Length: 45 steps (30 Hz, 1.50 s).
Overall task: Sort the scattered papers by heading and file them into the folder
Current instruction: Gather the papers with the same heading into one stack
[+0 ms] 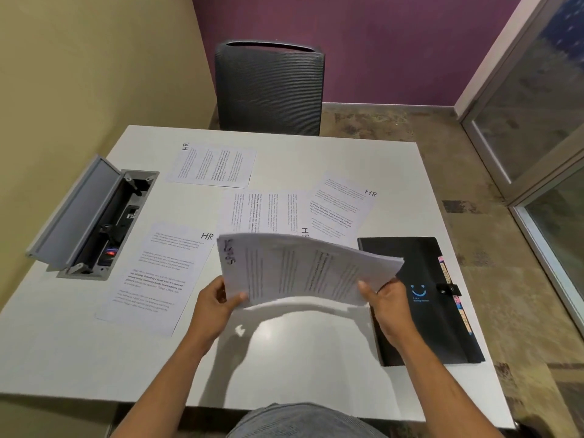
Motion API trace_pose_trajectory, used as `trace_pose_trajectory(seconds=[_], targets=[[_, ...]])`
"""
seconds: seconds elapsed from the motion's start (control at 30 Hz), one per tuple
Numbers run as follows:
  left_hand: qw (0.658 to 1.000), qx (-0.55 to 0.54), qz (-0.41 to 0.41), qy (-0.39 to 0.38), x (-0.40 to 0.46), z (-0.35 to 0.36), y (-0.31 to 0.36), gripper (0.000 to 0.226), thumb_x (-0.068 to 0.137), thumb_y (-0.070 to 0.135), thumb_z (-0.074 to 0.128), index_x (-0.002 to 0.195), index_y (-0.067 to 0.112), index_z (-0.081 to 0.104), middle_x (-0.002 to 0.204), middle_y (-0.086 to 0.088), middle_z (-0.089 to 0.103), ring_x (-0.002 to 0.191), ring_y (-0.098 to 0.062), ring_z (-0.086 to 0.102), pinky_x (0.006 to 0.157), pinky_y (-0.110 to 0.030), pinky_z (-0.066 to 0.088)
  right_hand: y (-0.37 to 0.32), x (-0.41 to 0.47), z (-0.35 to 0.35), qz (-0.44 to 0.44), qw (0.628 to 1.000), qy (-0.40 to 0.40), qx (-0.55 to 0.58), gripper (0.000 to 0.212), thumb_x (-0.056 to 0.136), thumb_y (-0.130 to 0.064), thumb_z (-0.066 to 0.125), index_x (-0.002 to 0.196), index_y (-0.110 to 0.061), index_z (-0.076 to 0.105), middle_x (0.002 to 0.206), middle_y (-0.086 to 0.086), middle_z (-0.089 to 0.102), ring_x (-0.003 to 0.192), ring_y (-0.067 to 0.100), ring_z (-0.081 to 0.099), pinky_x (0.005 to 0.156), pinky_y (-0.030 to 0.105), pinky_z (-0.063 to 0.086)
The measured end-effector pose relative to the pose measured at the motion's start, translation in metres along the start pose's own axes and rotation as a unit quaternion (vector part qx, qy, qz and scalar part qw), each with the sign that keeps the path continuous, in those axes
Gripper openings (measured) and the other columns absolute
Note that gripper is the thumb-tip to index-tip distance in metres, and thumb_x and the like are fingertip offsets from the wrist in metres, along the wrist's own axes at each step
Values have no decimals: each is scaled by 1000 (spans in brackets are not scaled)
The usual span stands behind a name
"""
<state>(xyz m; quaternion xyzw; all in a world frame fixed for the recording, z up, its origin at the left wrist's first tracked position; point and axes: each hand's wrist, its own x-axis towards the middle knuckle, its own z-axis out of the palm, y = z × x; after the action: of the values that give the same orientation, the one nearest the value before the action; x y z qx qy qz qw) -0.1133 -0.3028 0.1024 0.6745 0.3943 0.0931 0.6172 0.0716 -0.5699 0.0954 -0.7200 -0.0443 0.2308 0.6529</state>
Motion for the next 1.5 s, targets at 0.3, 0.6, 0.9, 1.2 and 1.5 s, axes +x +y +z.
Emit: trace_pose_trajectory(seconds=[0.3, 0.6, 0.9, 1.2, 1.5], targets=[[999, 18, 7, -30, -2, 4, -12, 15, 86, 4, 70, 93, 14, 61, 90, -8, 65, 84, -20, 58, 75, -35, 48, 30, -7, 3, 10, 997, -30, -65, 25, 84, 7, 69, 101, -11, 66, 101, 2, 69, 93, 14, 64, 78, 30, 54], [999, 15, 39, 16, -2, 13, -10, 14, 89, 4, 65, 95, 16, 63, 94, -6, 67, 89, -23, 62, 78, -38, 49, 23, -8, 7, -12, 996, -1, -86, 18, 88, 3, 67, 95, -14, 62, 96, 8, 67, 91, 17, 65, 78, 32, 55], [999, 38, 14, 7, -7, 19, -19, 15, 93, 7, 61, 94, 22, 61, 95, -4, 66, 92, -24, 61, 80, -35, 47, 32, -12, 5, 25, 995, 9, -101, 26, 90, 0, 66, 111, -14, 61, 103, 0, 67, 102, 16, 64, 88, 33, 57], [996, -1, 49, 70, -3, 8, 2, 9, 89, 15, 69, 96, 15, 64, 95, 0, 71, 90, -17, 66, 76, -31, 53, 6, -14, -1, 7, 995, 10, -103, 18, 91, -13, 67, 103, -26, 62, 94, -5, 71, 85, 4, 71, 60, 19, 55], [977, -181, 4, 112, 0, 2, -7, 62, 66, 62, 73, 117, 32, 54, 125, 1, 55, 115, -16, 58, 101, -44, 47, 4, -14, -4, 62, 994, 64, 63, 13, 93, -12, 63, 106, -13, 63, 90, 8, 74, 86, 25, 74, 73, 41, 61]])
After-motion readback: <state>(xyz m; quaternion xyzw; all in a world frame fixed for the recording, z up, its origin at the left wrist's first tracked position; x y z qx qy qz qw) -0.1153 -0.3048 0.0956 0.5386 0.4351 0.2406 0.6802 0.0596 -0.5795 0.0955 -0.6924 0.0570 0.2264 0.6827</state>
